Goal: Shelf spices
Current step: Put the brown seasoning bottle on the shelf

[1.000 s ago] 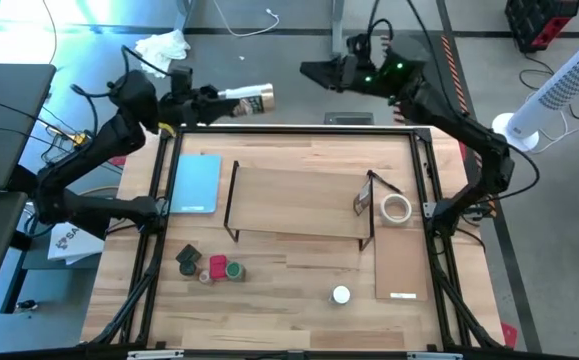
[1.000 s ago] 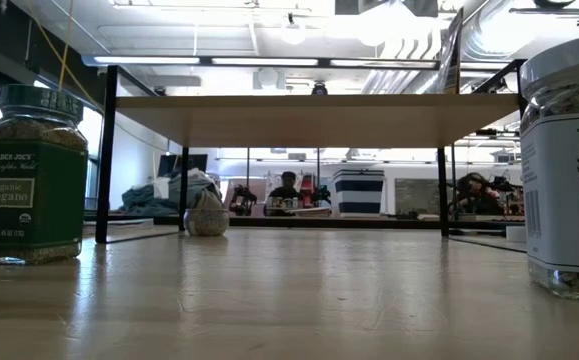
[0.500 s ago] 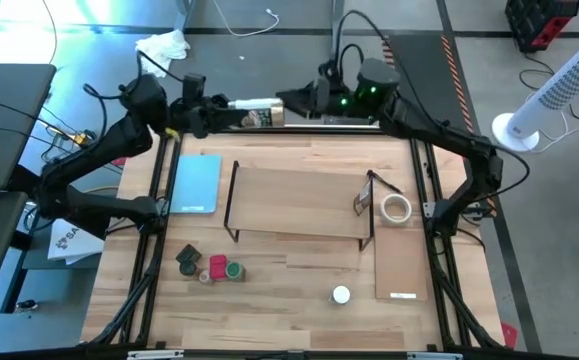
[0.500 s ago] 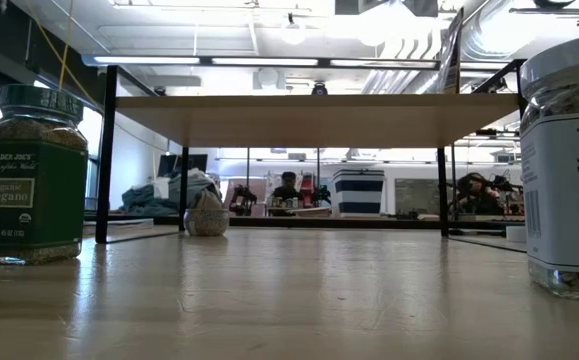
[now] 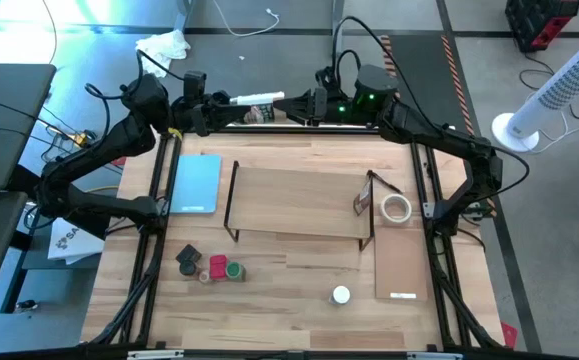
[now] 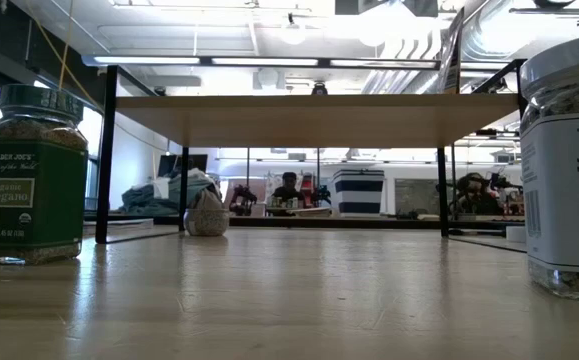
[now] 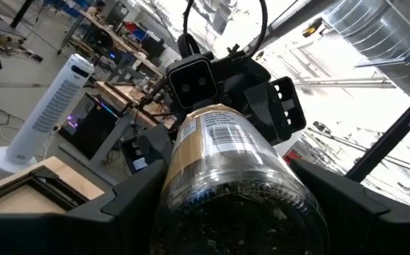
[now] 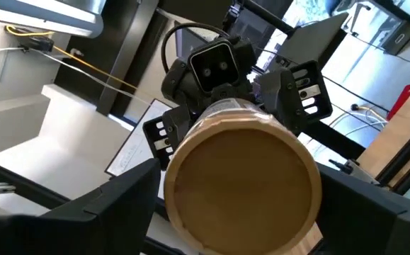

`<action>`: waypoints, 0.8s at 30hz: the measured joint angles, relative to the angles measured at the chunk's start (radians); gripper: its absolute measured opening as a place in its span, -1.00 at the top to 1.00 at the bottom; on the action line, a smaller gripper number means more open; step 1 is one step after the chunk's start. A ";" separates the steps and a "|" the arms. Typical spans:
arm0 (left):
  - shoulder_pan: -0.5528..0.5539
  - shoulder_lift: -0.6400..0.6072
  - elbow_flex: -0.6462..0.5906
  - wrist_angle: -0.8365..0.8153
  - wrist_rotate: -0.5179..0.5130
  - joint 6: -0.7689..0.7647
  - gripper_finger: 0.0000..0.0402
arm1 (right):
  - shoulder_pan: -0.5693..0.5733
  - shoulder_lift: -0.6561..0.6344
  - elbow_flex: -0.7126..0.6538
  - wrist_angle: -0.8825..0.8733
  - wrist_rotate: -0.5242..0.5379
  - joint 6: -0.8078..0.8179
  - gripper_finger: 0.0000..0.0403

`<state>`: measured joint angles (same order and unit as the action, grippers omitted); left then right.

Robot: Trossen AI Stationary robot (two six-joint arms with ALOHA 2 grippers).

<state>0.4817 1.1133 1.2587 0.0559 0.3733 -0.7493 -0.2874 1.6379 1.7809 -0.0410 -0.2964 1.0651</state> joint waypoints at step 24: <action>-0.047 0.051 0.001 0.048 -0.003 -0.001 -0.35 | 0.032 0.006 -0.001 -0.004 -0.054 -0.021 -0.32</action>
<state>0.4352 1.1639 1.2594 0.1039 0.3699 -0.7502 -0.2558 1.6440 1.7802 -0.0454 -0.3503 1.0443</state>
